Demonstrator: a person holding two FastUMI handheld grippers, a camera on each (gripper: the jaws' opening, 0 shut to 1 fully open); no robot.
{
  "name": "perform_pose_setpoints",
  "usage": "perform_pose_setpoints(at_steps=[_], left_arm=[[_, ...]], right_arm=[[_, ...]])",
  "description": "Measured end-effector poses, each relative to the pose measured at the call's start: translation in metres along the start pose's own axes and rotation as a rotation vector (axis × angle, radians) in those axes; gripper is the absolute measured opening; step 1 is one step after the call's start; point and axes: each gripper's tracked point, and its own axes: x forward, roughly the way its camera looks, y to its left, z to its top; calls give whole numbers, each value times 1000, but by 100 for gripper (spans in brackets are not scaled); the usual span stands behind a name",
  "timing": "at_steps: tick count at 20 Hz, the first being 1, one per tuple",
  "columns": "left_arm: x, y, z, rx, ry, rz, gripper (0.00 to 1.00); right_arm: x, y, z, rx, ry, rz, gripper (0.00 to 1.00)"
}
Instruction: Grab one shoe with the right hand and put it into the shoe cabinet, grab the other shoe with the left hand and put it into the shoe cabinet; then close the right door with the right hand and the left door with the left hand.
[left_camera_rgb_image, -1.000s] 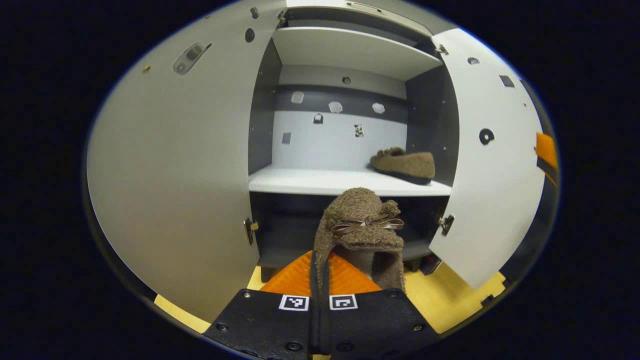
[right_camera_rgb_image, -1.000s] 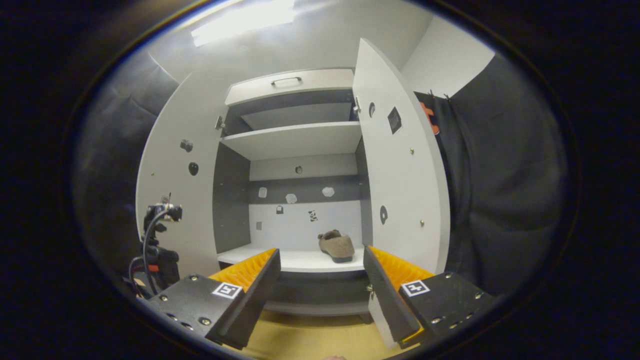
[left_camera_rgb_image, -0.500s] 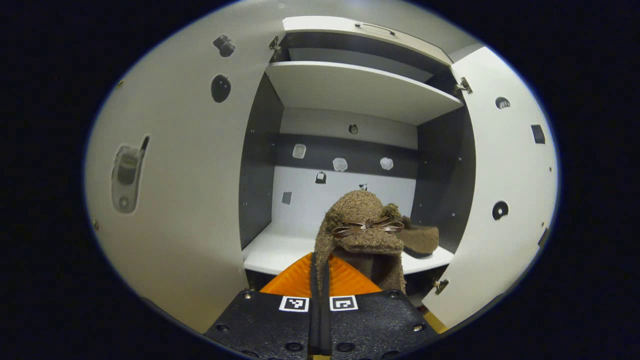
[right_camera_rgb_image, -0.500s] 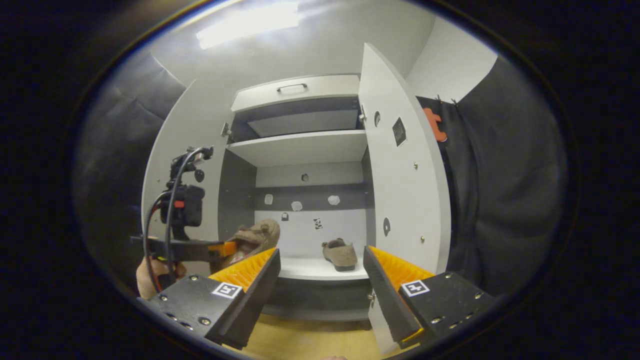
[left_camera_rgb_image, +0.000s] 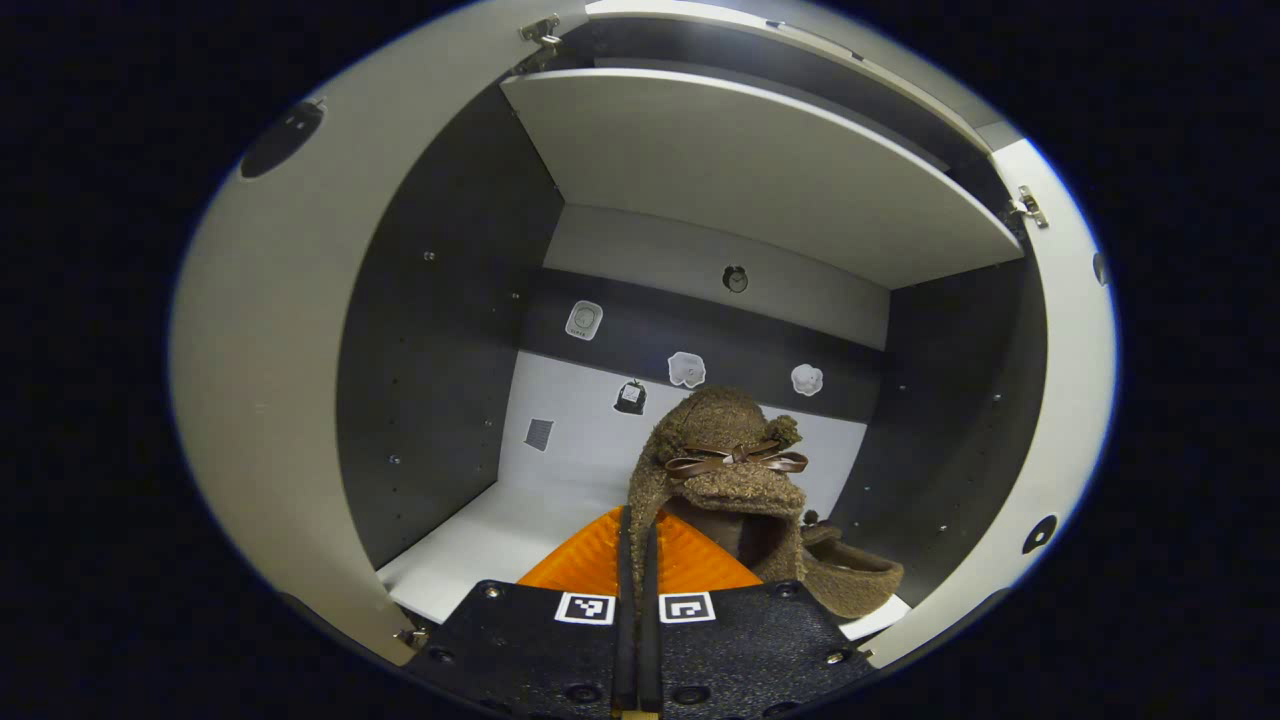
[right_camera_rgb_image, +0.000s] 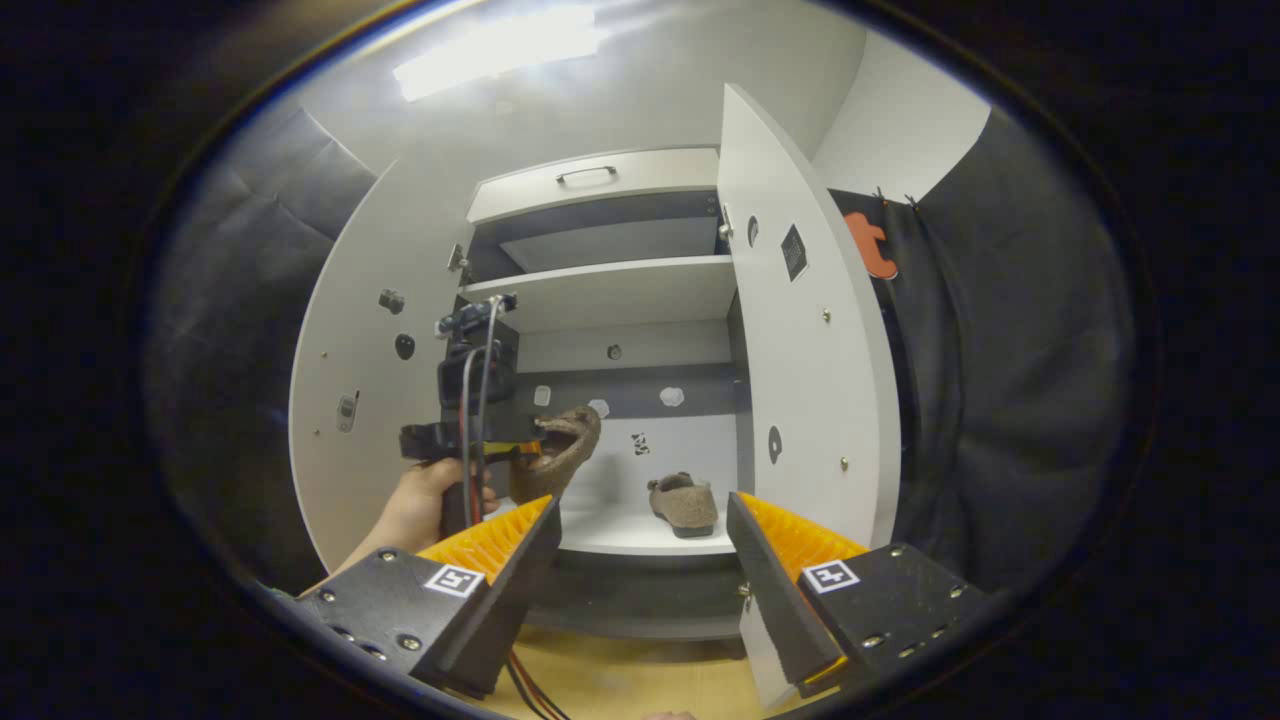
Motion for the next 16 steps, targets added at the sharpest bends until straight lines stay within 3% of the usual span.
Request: perform_pose_setpoints(at_steps=[8, 10, 12, 15, 16], left_arm=[[59, 24, -56, -38, 109, 43, 3], [60, 19, -61, -67, 118, -18, 9], [57, 18, -51, -116, 79, -60, 37], [46, 16, -38, -66, 60, -63, 78], [39, 14, -38, -39, 73, -53, 84]], right_arm=[[-8, -14, -12, 47, 8, -5, 100], [-7, -16, -19, 63, 21, -8, 100], [-6, -17, -27, 72, 37, -8, 100], [-7, -13, -34, 89, 54, 7, 98], [-7, -12, -35, 92, 57, 8, 100]])
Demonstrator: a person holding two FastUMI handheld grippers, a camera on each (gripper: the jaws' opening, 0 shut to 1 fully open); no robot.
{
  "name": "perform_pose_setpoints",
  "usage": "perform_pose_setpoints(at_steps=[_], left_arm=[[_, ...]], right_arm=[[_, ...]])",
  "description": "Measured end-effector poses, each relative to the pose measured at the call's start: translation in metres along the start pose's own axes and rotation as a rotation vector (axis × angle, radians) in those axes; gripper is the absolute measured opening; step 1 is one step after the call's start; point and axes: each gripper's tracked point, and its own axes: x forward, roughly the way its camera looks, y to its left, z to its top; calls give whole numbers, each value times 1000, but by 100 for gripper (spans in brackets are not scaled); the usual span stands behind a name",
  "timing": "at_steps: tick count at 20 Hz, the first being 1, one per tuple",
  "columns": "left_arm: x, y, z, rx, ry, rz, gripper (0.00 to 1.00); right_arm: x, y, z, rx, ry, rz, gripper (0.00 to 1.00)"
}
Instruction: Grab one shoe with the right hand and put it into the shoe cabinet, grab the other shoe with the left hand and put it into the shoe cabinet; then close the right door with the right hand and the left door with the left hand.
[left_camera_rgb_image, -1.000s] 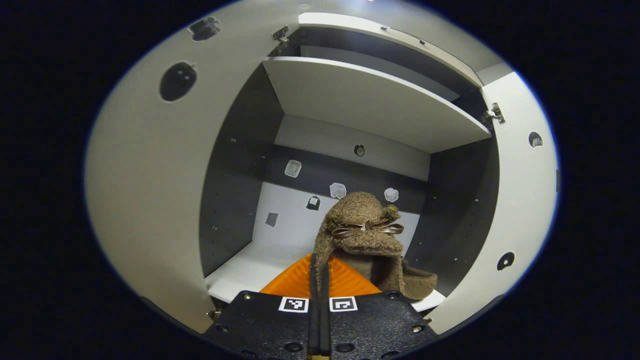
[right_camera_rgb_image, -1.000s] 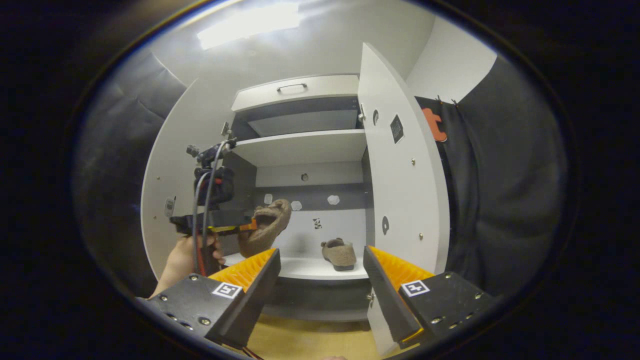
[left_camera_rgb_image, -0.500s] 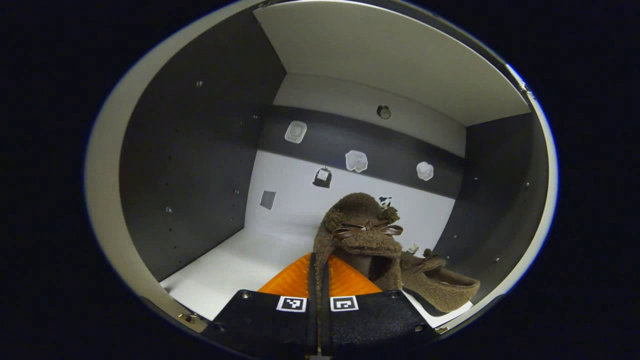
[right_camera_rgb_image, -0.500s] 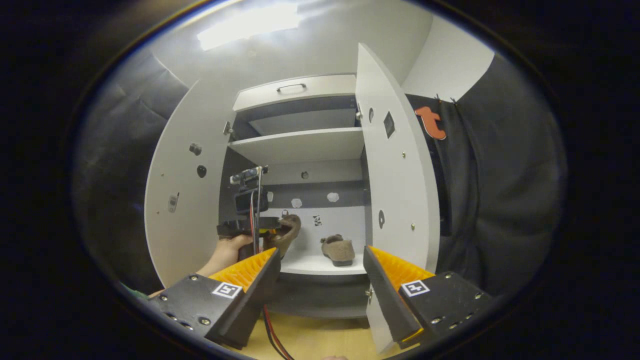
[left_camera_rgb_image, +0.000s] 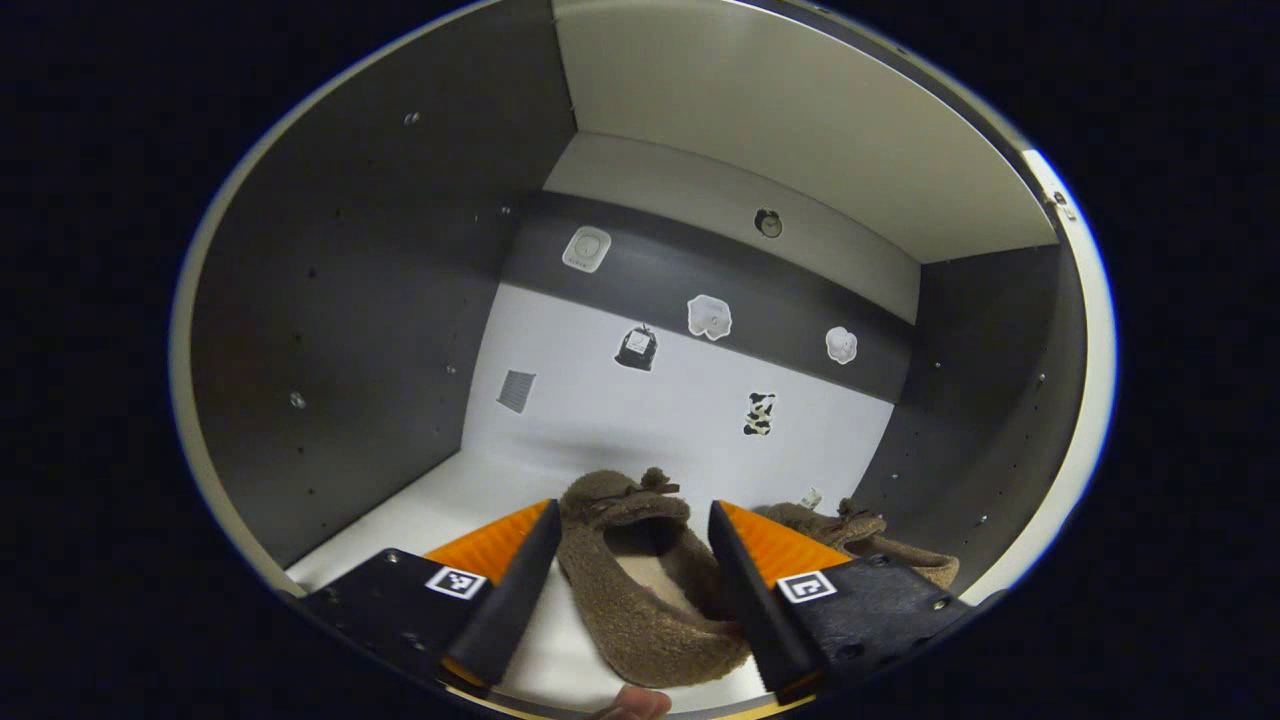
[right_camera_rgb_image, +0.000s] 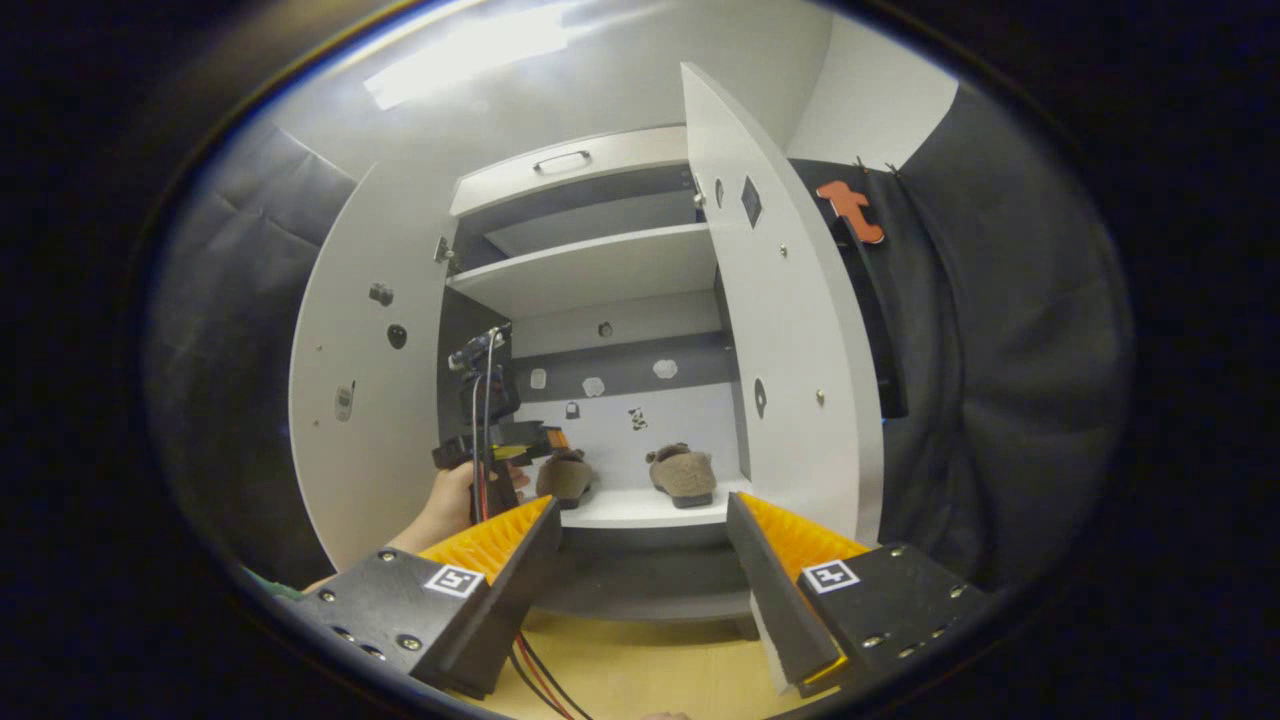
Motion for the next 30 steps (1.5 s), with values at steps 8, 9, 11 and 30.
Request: perform_pose_setpoints(at_steps=[8, 9, 11, 30], left_arm=[[-109, -17, 4, 72, -39, -50, 95], [-123, -14, 5, 79, -62, -41, 95], [-159, -10, 1, 117, -96, -41, 97], [-312, -4, -17, 249, -157, -216, 96]], right_arm=[[-21, -4, -8, 23, -33, -26, 100], [-24, -4, -9, 19, -40, -30, 100], [-31, 4, -14, 39, -42, -15, 98], [-87, -78, -18, -183, 78, -30, 99]])
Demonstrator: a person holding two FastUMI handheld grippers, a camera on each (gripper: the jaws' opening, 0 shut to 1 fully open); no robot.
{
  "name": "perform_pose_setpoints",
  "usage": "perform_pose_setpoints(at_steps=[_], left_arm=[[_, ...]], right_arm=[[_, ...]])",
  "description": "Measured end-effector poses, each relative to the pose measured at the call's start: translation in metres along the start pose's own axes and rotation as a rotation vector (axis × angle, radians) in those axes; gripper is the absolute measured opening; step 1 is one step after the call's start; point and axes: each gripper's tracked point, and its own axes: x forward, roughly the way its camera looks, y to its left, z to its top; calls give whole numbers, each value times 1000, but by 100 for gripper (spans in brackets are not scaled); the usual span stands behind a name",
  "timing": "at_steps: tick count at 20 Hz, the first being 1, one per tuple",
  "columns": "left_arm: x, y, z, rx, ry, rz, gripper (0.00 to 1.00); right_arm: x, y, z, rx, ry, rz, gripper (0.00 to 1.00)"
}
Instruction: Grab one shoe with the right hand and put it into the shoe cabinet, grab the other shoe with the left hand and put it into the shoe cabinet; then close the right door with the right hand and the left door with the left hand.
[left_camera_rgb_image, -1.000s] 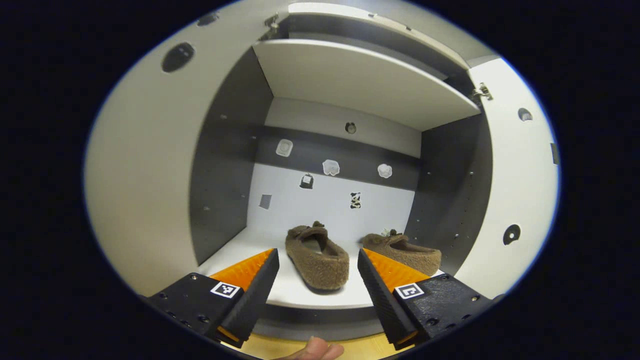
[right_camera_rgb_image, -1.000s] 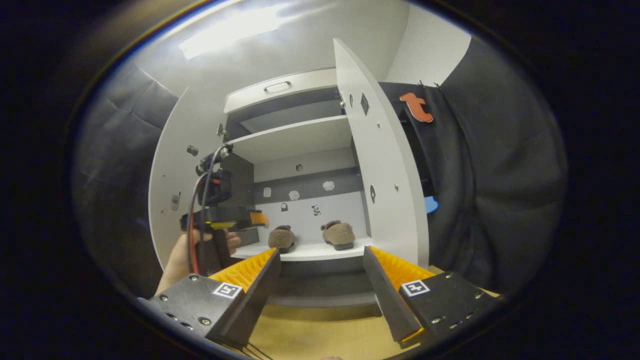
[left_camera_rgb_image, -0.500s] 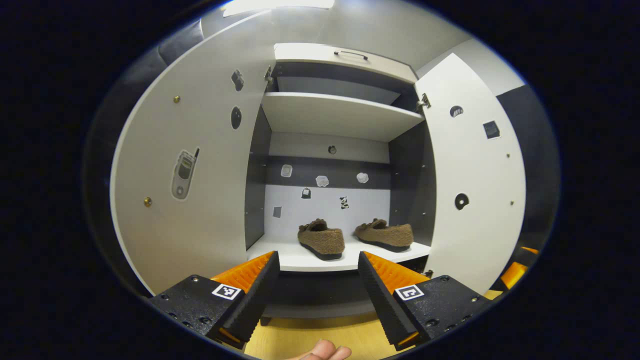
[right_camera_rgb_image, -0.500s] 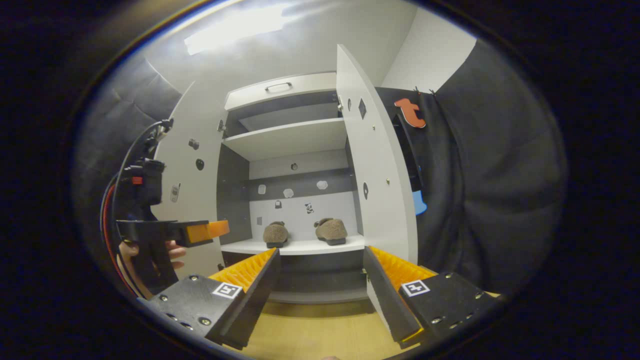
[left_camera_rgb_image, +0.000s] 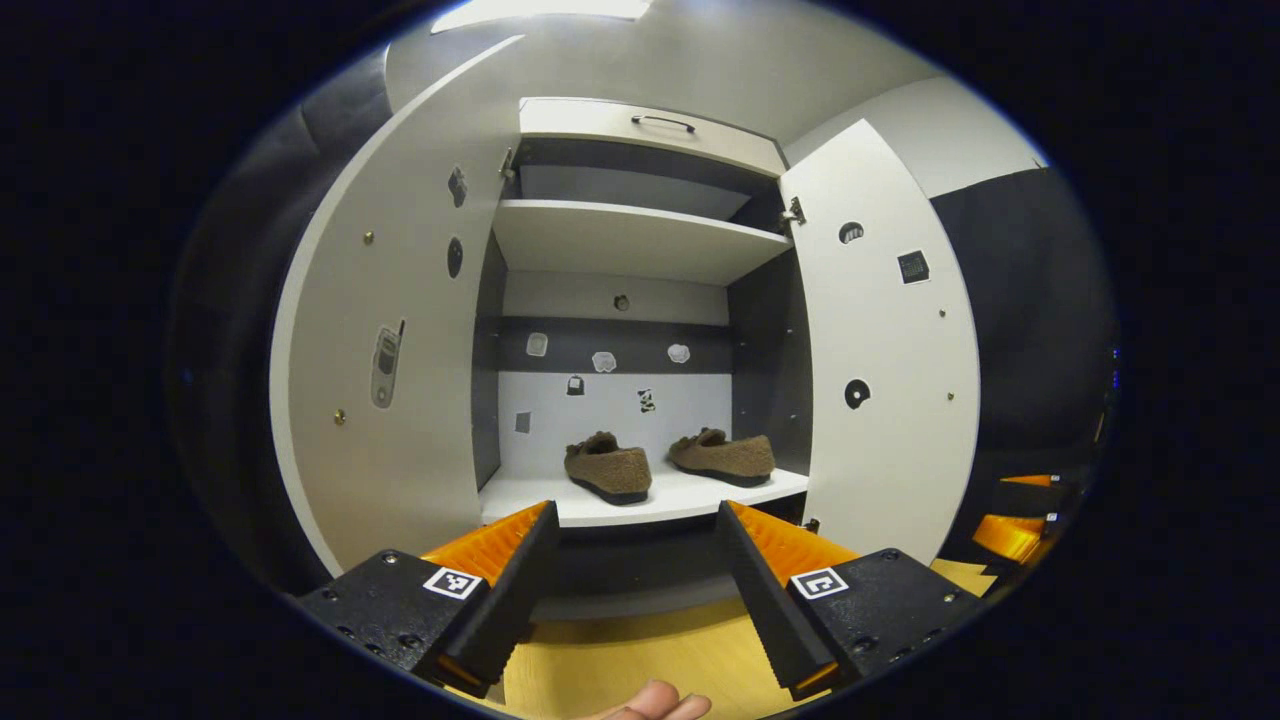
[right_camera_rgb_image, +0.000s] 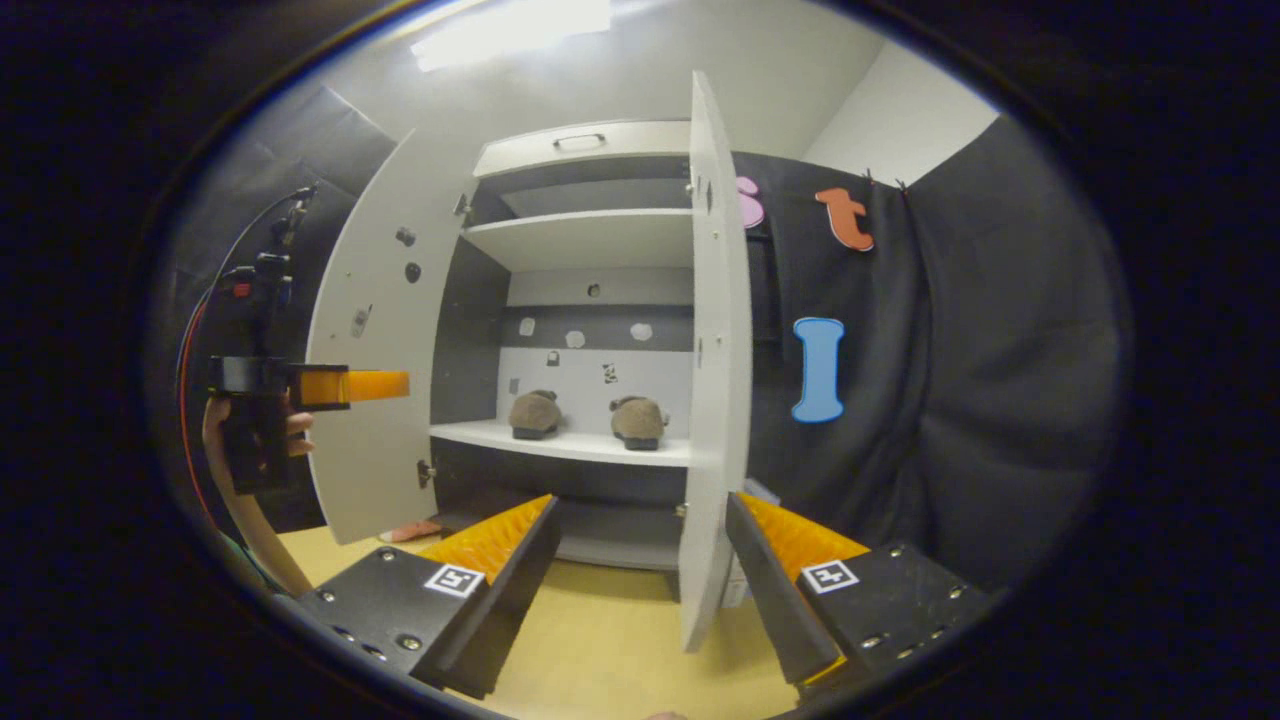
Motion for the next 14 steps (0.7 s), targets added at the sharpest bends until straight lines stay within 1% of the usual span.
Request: perform_pose_setpoints(at_steps=[2, 3, 4, 6, 8, 10, 12, 13, 14], left_arm=[[-4, -1, 2, -11, -2, 0, 96], [-7, -3, 2, -19, -3, -5, 96], [-8, -5, 4, -28, -4, -12, 96], [-13, -7, 7, -55, -9, -23, 96], [-18, -9, 6, -68, -4, -32, 96], [-23, -11, 8, -62, -8, -39, 96], [-26, -13, 11, -62, -17, -45, 96], [-28, -13, 11, -61, -21, -48, 93], [-30, -14, 13, -60, -28, -49, 96]], right_arm=[[-6, -40, 14, -14, 4, -37, 99], [-8, -66, 19, -5, 12, -72, 99], [-12, -88, 22, 12, 34, -98, 98], [-12, -131, 40, 74, 28, -154, 99], [-9, -171, 57, 103, 20, -197, 99], [-1, -206, 67, 124, 24, -233, 100], [9, -234, 78, 118, 26, -253, 100], [14, -247, 83, 103, 32, -264, 100], [21, -258, 87, 97, 38, -273, 100]])
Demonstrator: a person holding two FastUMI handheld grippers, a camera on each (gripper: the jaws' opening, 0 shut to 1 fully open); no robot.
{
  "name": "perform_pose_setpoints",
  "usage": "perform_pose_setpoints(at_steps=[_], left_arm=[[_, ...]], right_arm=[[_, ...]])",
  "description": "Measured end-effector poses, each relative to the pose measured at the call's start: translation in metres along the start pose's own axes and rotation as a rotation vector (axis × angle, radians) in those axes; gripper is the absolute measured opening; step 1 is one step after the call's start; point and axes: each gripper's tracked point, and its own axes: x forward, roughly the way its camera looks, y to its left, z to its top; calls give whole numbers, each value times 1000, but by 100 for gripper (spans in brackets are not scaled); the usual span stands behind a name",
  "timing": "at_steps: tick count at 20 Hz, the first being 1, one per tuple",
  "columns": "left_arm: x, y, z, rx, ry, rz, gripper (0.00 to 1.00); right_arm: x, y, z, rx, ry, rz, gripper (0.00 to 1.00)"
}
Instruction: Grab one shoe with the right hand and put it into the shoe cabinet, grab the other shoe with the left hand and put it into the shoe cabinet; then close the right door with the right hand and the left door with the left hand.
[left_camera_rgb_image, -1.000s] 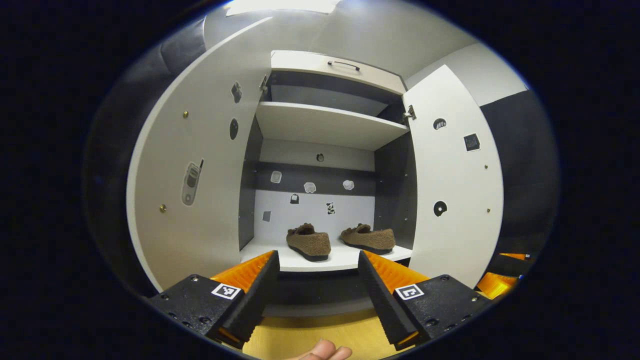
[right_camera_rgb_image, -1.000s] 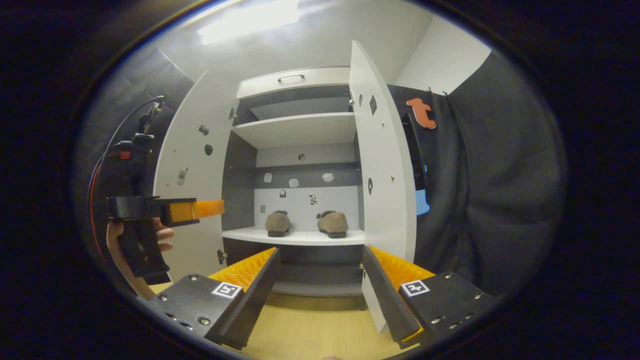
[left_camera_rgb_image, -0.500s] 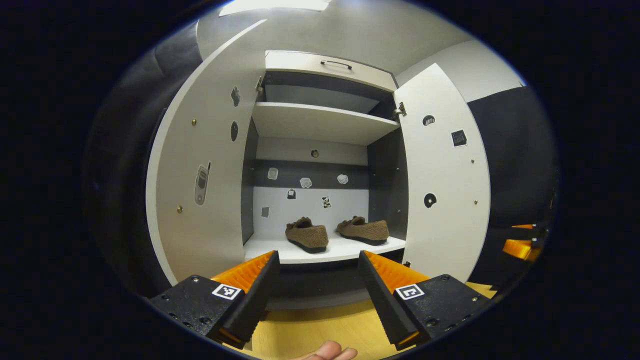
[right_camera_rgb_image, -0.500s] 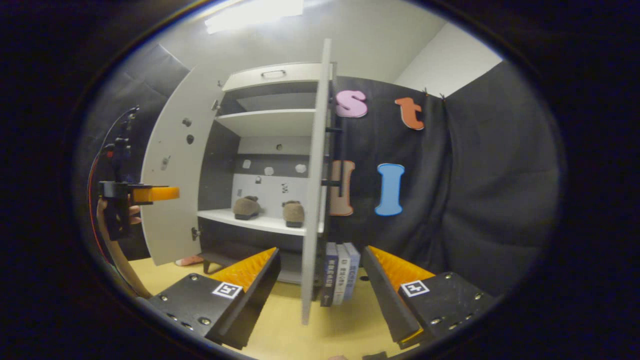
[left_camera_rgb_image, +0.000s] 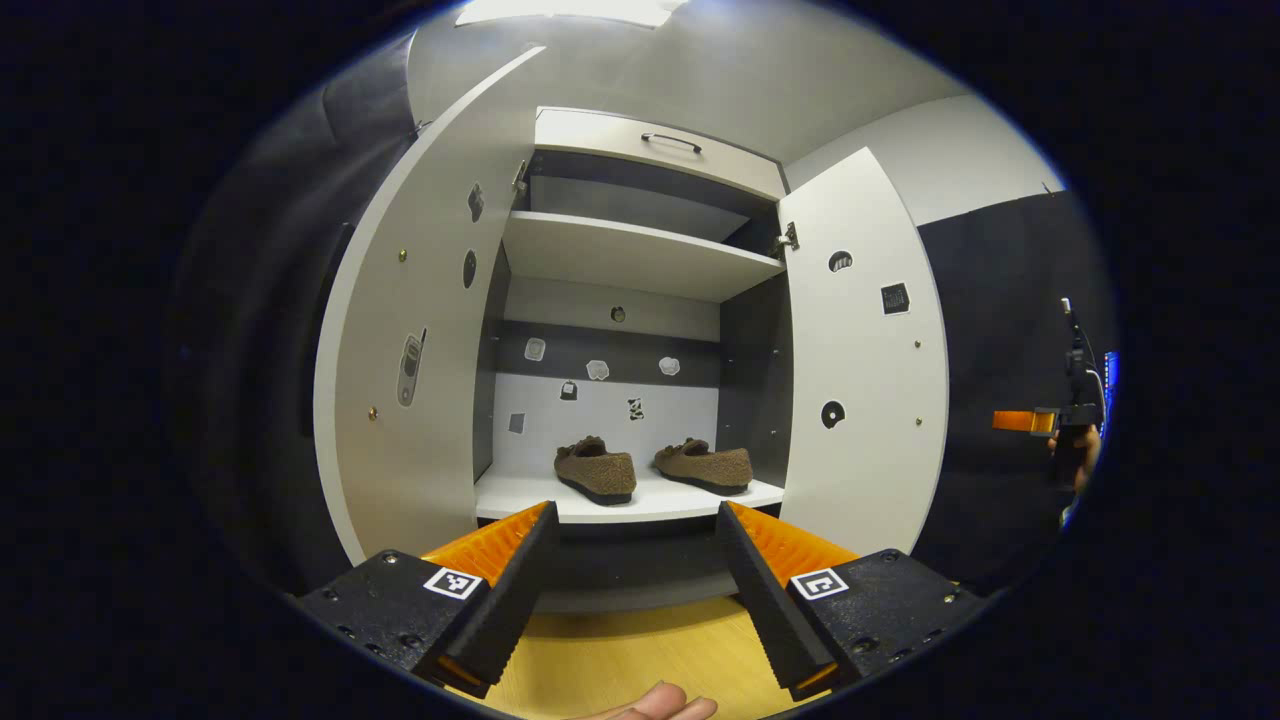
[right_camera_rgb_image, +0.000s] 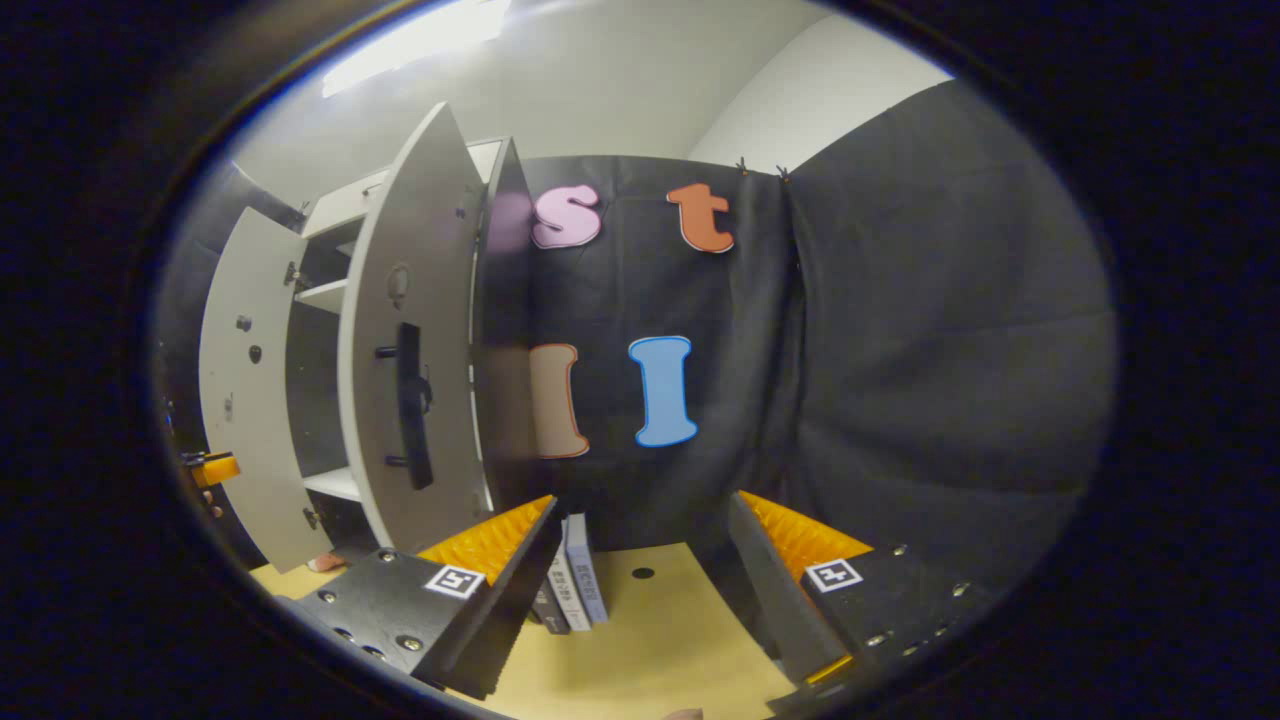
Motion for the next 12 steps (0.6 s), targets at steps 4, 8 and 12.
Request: perform_pose_setpoints(at_steps=[4, 8, 12], left_arm=[[-1, -2, -1, 1, 0, -4, 96], [5, -6, -8, 1, 24, -15, 93], [11, -6, -11, 1, 35, -25, 96]], right_arm=[[35, -1, 19, -24, 11, 6, 100], [72, 38, 29, -27, 56, 50, 100], [84, 106, 33, -79, 62, 156, 99]])
